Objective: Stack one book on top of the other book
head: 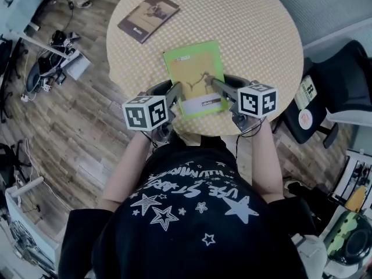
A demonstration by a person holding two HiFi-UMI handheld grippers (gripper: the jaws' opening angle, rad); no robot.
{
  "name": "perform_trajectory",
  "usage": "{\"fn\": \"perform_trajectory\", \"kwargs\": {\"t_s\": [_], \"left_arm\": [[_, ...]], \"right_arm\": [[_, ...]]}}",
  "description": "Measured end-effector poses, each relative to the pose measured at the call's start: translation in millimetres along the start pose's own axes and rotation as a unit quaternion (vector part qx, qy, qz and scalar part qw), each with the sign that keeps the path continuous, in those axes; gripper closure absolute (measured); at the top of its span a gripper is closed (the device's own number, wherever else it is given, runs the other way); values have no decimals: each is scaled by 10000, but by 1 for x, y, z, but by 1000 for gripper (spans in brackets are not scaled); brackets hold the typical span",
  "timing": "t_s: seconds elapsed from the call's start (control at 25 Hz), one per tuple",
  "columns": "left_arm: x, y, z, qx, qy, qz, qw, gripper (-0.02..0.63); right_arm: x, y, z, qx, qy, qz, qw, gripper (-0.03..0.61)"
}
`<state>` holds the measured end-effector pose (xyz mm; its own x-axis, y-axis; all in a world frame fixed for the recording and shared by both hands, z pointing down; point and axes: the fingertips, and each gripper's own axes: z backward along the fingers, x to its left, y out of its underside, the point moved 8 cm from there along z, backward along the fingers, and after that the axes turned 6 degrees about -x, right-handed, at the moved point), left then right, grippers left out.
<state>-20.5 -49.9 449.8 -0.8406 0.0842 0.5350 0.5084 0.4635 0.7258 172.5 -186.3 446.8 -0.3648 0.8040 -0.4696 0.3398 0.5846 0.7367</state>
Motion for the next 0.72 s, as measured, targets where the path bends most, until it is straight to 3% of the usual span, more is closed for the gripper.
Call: {"fn": "perform_trajectory", "kwargs": {"t_s": [0.36,0.72], "left_arm": [[13,-5,22,28,319,-160,9994,486],[4,-21,0,30,333,-228,9992,486]], "right_arm": [[32,16,3,-298,255,-296,9988,428],[10,3,10,-509,133,-552,9971,436]]}}
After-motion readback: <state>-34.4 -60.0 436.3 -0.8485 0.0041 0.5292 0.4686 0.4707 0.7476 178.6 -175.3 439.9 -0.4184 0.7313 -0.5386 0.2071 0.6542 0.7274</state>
